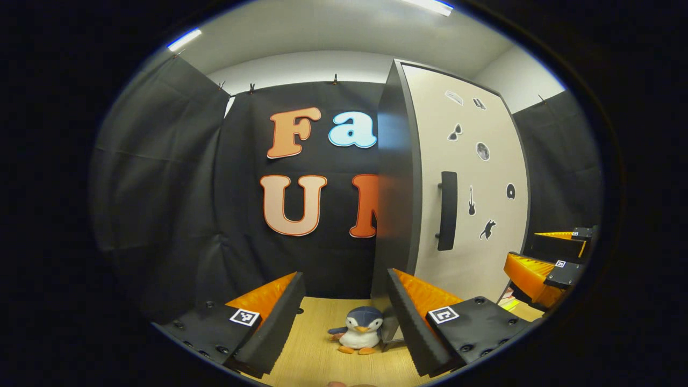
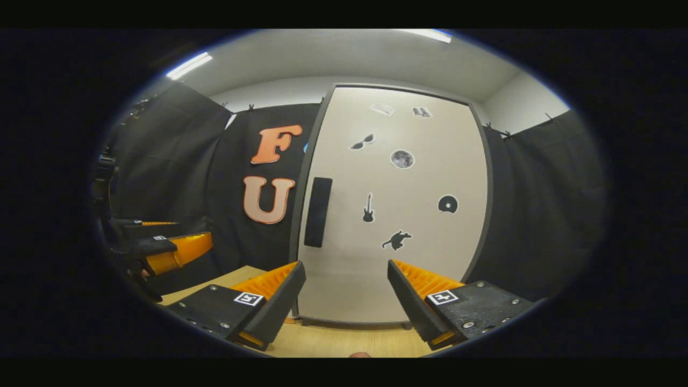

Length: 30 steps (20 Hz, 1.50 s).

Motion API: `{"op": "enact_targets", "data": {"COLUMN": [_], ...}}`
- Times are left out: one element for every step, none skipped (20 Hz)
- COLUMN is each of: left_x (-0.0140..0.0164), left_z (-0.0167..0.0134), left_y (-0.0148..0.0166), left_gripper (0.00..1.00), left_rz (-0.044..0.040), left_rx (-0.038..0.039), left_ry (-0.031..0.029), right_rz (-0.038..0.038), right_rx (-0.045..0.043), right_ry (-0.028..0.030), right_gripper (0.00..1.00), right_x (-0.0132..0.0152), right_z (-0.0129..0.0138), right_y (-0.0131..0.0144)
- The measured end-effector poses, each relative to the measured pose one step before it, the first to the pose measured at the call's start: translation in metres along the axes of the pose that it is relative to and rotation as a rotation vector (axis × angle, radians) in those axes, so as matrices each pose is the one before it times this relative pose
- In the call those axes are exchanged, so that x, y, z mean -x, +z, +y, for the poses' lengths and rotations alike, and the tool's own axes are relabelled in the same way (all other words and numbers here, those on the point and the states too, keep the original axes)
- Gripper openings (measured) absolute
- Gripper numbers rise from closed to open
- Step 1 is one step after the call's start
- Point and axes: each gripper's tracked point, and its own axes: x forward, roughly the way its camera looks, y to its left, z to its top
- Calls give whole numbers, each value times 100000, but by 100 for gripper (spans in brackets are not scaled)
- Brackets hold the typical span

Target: Open the cabinet door with the right hand, grasp the bottle in the cabinet with the left hand and place it on the coaster, then close the cabinet door with the right hand.

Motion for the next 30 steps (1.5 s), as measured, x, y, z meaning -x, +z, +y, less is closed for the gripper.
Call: {"op": "enact_targets", "data": {"left_x": [-192,-100,-211,-107,9,0,37,120,82,34,130,115,96,104,64,53,201,36,-1,-3,30,-4,-25,-156,-49,-170,-43,-99,1,-66], "left_z": [-93,-99,-191,-161,-111,-56,-148,-134,-97,30,151,216,228,234,236,268,263,196,246,293,63,201,155,108,174,37,98,158,192,223], "left_y": [-1,77,-5,96,36,60,-34,78,89,79,24,42,43,0,-127,-154,-45,-113,-190,-165,-157,-100,-149,-50,-56,-66,-119,-133,1,-89], "left_gripper": [98,98,98,98,98,98,98,98,98,98,98,98,98,98,98,98,98,98,98,98,98,98,98,98,98,98,98,98,98,98], "left_rz": [-57,-231,-263,-199,-75,50,165,-66,-185,-209,-12,-118,26,133,497,375,267,290,415,569,429,307,427,128,70,234,185,114,-16,108], "left_rx": [376,391,247,136,11,12,34,80,-56,-356,-655,-671,-509,-71,117,283,463,447,246,132,132,37,-127,-84,106,143,60,48,68,-36], "left_ry": [-224,-302,-237,-368,-303,8,-74,-67,-158,293,482,519,541,389,299,411,45,131,301,124,-183,-322,-167,-122,-285,-454,-344,-304,-259,-28], "right_rz": [299,92,-74,-210,-11,-84,71,-229,-262,-21,-153,-128,-532,-826,-390,-698,-854,-1087,-681,-628,-373,-36,-155,-48,-136,-60,863,574,937,1394], "right_rx": [-7,155,157,130,170,125,21,-138,-298,-372,-518,-368,-312,-520,-721,-1122,-1371,-1390,-1201,-891,-275,149,262,290,245,-92,-314,-464,-367,-298], "right_ry": [-118,-246,-245,-262,-63,4,228,367,335,168,37,127,487,695,630,281,-85,117,485,859,606,76,-691,-1170,-1206,-1597,-1346,-873,-547,-608], "right_gripper": [95,95,95,95,95,95,95,95,95,95,95,95,95,97,95,95,96,95,95,95,94,95,94,94,94,94,92,92,90,89], "right_x": [-39,-5,83,-35,9,47,-7,-64,-116,-190,-412,-418,-371,-526,-532,-671,-680,-734,-751,-719,-804,-791,-875,-896,-867,-673,-680,-675,-563,-609], "right_z": [-31,-100,-96,-145,-81,-38,30,102,109,105,156,173,297,390,414,317,310,404,403,489,420,253,94,-24,-29,23,-71,65,88,58], "right_y": [-81,29,28,101,-20,76,-12,69,96,142,170,213,276,337,140,296,287,309,254,237,102,84,30,34,-115,-161,-294,-194,-420,-470]}}
